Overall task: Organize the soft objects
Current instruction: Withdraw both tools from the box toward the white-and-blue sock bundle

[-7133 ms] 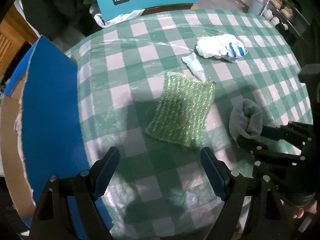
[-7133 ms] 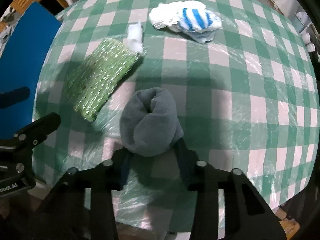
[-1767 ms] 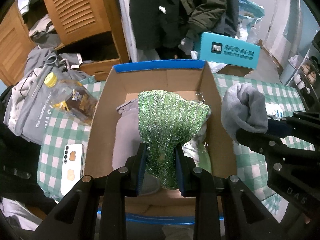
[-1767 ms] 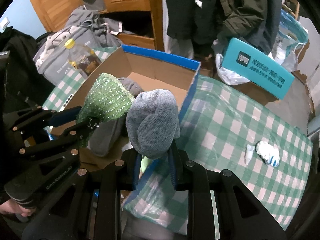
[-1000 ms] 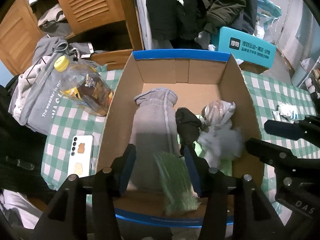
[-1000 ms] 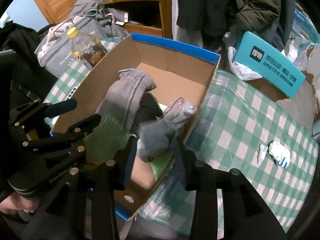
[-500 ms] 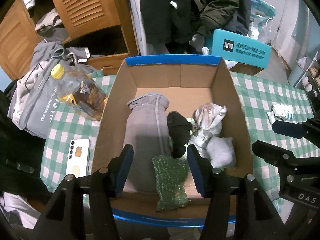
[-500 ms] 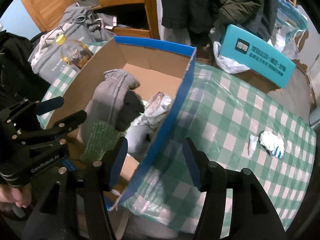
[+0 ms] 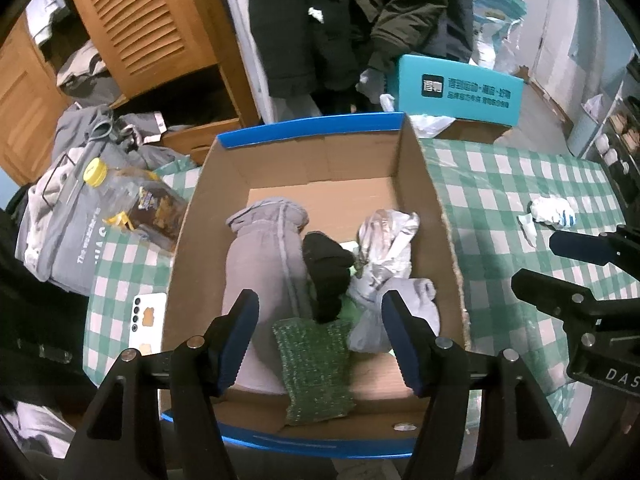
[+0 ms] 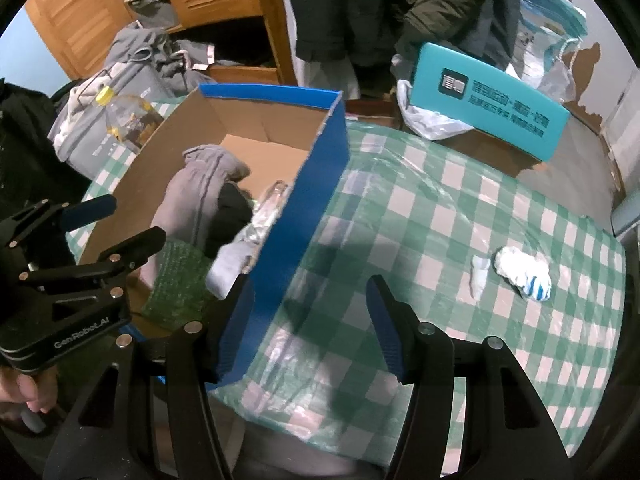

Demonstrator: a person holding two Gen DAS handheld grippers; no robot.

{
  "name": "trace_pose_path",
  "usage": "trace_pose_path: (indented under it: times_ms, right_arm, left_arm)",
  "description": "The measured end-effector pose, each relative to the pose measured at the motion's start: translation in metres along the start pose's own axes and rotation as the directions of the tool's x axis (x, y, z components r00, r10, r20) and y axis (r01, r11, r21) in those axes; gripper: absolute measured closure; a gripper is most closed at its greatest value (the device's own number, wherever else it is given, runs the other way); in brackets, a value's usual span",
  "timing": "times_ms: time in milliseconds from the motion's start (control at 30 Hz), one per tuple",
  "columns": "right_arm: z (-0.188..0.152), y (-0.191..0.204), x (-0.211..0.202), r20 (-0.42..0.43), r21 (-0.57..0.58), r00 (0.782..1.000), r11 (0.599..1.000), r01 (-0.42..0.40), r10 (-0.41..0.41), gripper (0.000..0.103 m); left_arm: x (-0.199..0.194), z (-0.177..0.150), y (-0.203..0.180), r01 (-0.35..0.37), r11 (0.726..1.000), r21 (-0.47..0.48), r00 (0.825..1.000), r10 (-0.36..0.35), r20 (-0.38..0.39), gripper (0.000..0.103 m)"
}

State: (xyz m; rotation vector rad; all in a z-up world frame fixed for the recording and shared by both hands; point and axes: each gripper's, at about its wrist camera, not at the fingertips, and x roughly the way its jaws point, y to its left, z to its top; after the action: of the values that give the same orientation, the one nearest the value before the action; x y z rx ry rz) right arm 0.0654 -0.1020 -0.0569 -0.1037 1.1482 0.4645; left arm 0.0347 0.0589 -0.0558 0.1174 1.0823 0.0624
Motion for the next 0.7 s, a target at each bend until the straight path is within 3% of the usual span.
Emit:
trace_pose_path:
  times_ms: [700]
  right_arm:
    - [-0.027,-0.057,-0.018,0.016,0.088,0.999,0.995,0.048,-0.050,0.042]
  left_arm:
    - [-0.010,0.007,-0.069,-0.001,0.992,0.124,1.000,0.000,0.012,0.027]
